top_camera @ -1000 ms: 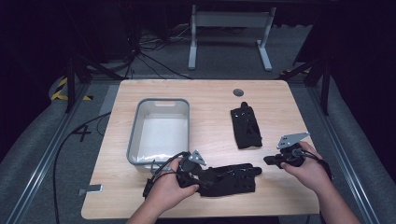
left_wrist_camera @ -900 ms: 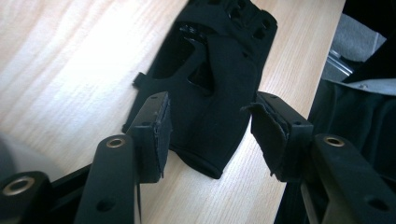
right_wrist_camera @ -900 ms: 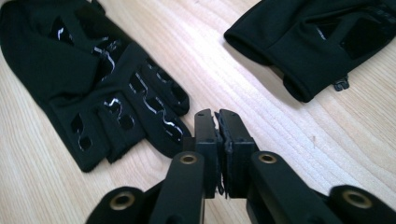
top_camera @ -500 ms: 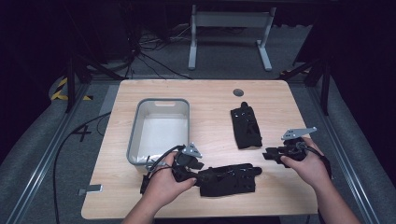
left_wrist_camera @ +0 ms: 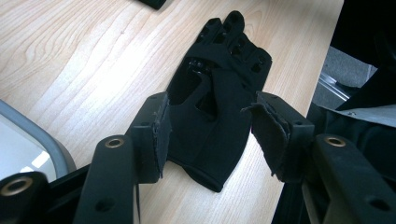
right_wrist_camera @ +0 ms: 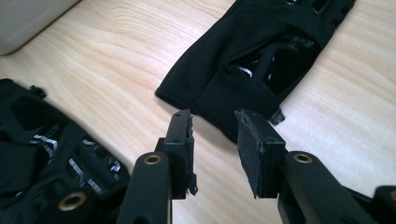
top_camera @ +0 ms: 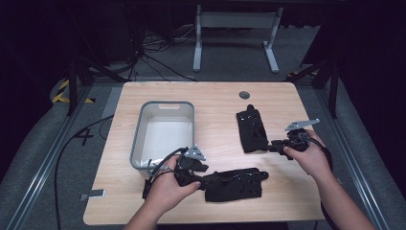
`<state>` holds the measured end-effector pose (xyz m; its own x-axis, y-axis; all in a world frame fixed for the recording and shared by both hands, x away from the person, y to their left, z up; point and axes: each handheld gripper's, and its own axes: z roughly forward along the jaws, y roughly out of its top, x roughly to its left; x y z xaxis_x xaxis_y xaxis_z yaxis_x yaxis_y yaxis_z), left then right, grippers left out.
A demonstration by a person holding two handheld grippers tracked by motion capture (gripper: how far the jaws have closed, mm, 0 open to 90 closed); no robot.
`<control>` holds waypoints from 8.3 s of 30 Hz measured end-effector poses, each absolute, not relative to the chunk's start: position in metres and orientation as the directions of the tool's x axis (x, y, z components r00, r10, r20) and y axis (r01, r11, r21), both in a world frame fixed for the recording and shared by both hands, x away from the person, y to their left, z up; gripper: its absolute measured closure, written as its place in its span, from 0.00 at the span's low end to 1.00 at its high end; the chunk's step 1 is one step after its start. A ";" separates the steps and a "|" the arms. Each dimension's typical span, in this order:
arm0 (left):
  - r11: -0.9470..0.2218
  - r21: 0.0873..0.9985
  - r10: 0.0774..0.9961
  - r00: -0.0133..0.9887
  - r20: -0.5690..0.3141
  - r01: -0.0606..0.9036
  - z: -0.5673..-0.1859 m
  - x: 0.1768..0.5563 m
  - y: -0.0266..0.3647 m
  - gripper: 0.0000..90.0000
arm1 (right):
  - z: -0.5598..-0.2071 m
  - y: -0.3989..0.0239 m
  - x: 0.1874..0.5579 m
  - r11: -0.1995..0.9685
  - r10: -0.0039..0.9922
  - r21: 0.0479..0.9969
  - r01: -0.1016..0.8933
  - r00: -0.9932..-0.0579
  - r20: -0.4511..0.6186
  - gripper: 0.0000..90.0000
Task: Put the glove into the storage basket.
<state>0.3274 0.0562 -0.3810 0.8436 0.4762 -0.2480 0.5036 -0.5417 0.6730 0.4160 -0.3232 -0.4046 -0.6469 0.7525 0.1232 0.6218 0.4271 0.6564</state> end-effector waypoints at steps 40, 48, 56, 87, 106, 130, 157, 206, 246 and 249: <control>-0.532 0.664 0.521 0.821 -0.233 0.525 -0.387 0.318 0.071 0.52 | -0.436 -0.296 0.495 0.445 0.827 0.592 0.671 -0.562 0.015 0.97; -0.530 0.671 0.516 0.825 -0.229 0.518 -0.384 0.320 0.069 0.52 | -0.403 -0.302 0.466 0.424 0.795 0.685 0.592 -0.605 0.031 0.97; -0.551 0.673 0.484 0.846 -0.223 0.493 -0.382 0.323 0.056 0.52 | -0.361 -0.316 0.396 0.390 0.758 0.765 0.513 -0.651 0.050 0.97; -0.627 0.614 0.420 0.872 -0.251 0.479 -0.405 0.330 0.016 0.52 | -0.395 -0.296 0.300 0.364 0.687 0.696 0.619 -0.683 0.249 0.96; -0.600 0.631 0.452 0.859 -0.241 0.492 -0.398 0.327 0.030 0.52 | -0.400 -0.282 0.325 0.465 0.712 0.633 0.619 -0.686 0.148 0.75; -0.540 0.638 0.544 0.806 -0.233 0.549 -0.396 0.313 0.068 0.51 | -0.435 -0.198 0.392 0.670 0.641 0.474 0.572 -0.767 0.020 0.72; -0.634 0.621 0.386 0.884 -0.263 0.461 -0.404 0.305 0.003 0.50 | -0.354 -0.261 0.357 0.471 0.720 0.669 0.575 -0.688 0.084 0.98; -0.665 0.653 0.420 0.904 -0.075 0.363 -0.378 0.317 -0.017 0.94 | -0.301 -0.292 0.334 0.292 0.761 0.822 0.489 -0.640 0.111 0.98; -0.637 0.633 0.610 0.789 0.066 0.440 -0.388 0.347 0.037 0.93 | -0.375 -0.259 0.346 0.365 0.674 0.805 0.468 -0.729 0.118 0.97; -0.644 0.623 0.599 0.799 0.050 0.444 -0.393 0.347 0.037 0.93 | -0.378 -0.260 0.345 0.371 0.672 0.798 0.475 -0.730 0.122 0.97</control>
